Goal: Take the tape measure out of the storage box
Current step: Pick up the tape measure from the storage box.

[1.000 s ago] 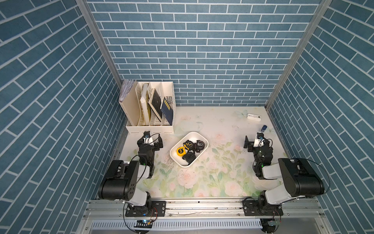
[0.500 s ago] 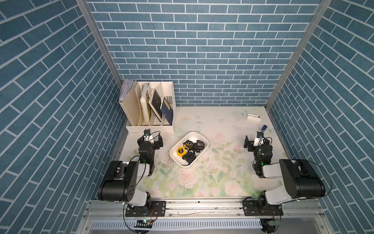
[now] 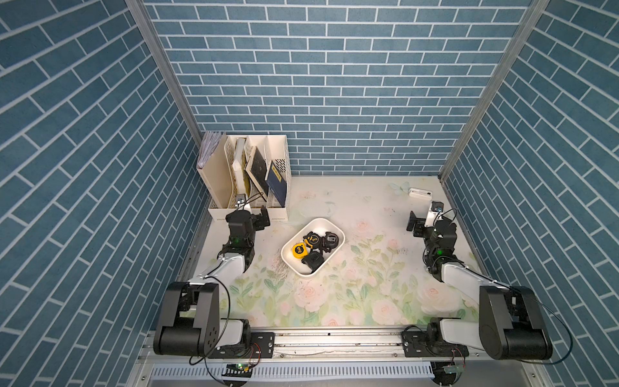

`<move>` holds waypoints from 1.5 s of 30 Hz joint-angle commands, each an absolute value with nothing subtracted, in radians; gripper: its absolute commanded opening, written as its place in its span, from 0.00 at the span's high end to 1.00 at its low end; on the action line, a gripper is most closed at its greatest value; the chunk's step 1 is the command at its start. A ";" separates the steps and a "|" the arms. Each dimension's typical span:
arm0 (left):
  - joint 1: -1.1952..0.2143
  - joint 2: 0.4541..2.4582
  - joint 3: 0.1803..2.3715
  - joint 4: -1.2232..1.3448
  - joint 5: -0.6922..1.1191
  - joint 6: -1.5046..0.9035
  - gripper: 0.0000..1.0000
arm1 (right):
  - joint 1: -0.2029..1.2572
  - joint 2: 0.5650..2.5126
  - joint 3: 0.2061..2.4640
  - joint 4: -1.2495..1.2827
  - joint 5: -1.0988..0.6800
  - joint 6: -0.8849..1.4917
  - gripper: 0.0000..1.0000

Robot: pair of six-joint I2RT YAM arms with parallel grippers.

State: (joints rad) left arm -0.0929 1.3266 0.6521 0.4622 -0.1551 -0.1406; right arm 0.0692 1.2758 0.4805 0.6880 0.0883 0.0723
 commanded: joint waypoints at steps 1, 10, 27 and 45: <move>-0.149 1.291 0.758 0.178 -0.174 -0.256 0.00 | 0.079 1.245 0.574 0.523 -0.003 0.183 0.00; -0.367 1.327 0.961 -0.269 -0.077 -0.589 0.00 | 0.388 1.328 0.875 0.089 0.440 0.068 0.00; -0.656 1.443 1.031 -0.564 -0.184 -1.037 0.00 | 0.464 1.327 0.867 0.068 0.594 0.187 0.00; -0.692 1.640 1.153 -0.738 -0.257 -1.021 0.00 | 0.500 1.341 0.834 0.119 0.612 0.166 0.00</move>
State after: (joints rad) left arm -0.6907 1.6230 1.1255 -0.6731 -0.2207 -1.0439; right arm 0.4942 1.3373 0.8547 0.0944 0.5835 0.1604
